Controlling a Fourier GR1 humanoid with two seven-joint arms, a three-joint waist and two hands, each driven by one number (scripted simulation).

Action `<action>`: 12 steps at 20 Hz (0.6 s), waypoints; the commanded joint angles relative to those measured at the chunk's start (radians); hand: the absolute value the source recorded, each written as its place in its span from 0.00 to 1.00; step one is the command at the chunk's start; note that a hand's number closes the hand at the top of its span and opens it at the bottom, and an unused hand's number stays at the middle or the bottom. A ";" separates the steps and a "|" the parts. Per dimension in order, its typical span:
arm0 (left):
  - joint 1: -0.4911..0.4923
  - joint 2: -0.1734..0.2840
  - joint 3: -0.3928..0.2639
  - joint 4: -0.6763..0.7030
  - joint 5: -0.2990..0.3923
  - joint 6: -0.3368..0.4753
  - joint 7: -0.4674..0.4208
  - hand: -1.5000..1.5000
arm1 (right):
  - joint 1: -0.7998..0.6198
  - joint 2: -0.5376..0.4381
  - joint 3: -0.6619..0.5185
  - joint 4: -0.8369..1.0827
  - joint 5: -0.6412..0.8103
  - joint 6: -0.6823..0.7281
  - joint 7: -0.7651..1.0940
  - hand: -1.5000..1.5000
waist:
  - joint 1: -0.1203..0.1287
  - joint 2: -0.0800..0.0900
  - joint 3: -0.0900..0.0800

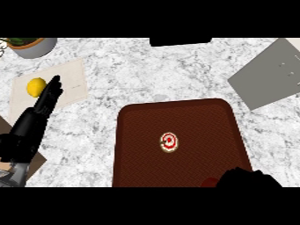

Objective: Pick the can from the tray and place it in the tiered shelf

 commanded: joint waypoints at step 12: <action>0.054 -0.061 0.010 0.031 0.053 0.013 -0.007 0.50 | 0.263 -0.113 -0.549 -0.165 -0.552 -0.087 -0.419 1.00 | -0.035 0.010 -0.040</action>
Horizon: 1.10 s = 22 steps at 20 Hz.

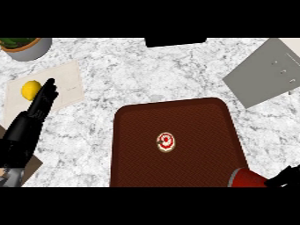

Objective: Pick the can from the tray and place it in the tiered shelf

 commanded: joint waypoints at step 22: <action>-0.076 -0.131 -0.038 0.172 0.012 -0.046 -0.055 0.50 | -0.101 -0.187 -0.891 0.323 -0.624 0.176 0.077 1.00 | 0.071 0.031 -0.038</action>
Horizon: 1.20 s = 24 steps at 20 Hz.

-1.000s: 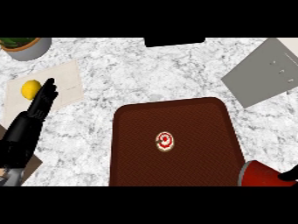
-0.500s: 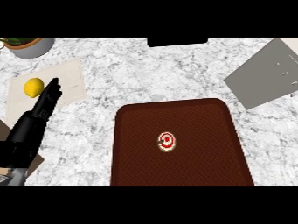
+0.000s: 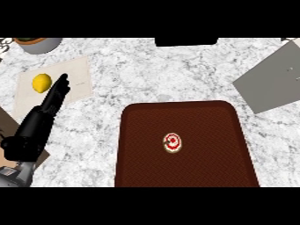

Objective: Pick the can from the tray and place it in the tiered shelf

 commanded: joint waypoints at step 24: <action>-0.030 -0.156 -0.064 0.155 -0.019 -0.010 -0.028 0.50 | -0.397 -0.132 0.161 0.397 0.243 -0.203 -0.143 1.00 | 0.074 0.036 -0.029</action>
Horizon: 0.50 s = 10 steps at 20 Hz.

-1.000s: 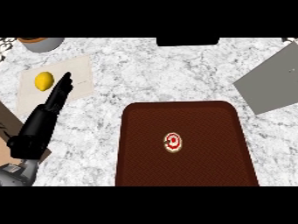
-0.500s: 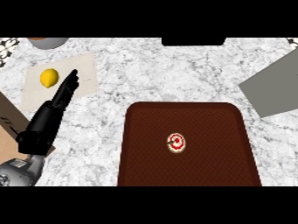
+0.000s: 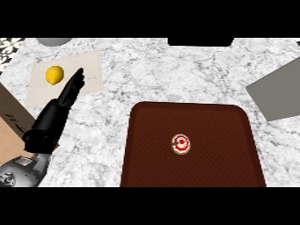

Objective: Pick the can from the tray and place it in the tiered shelf

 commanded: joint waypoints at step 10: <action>0.058 -0.080 -0.001 0.100 0.050 -0.021 -0.050 0.50 | -0.330 0.149 0.192 0.231 -0.090 0.011 -0.047 1.00 | 0.004 0.021 -0.028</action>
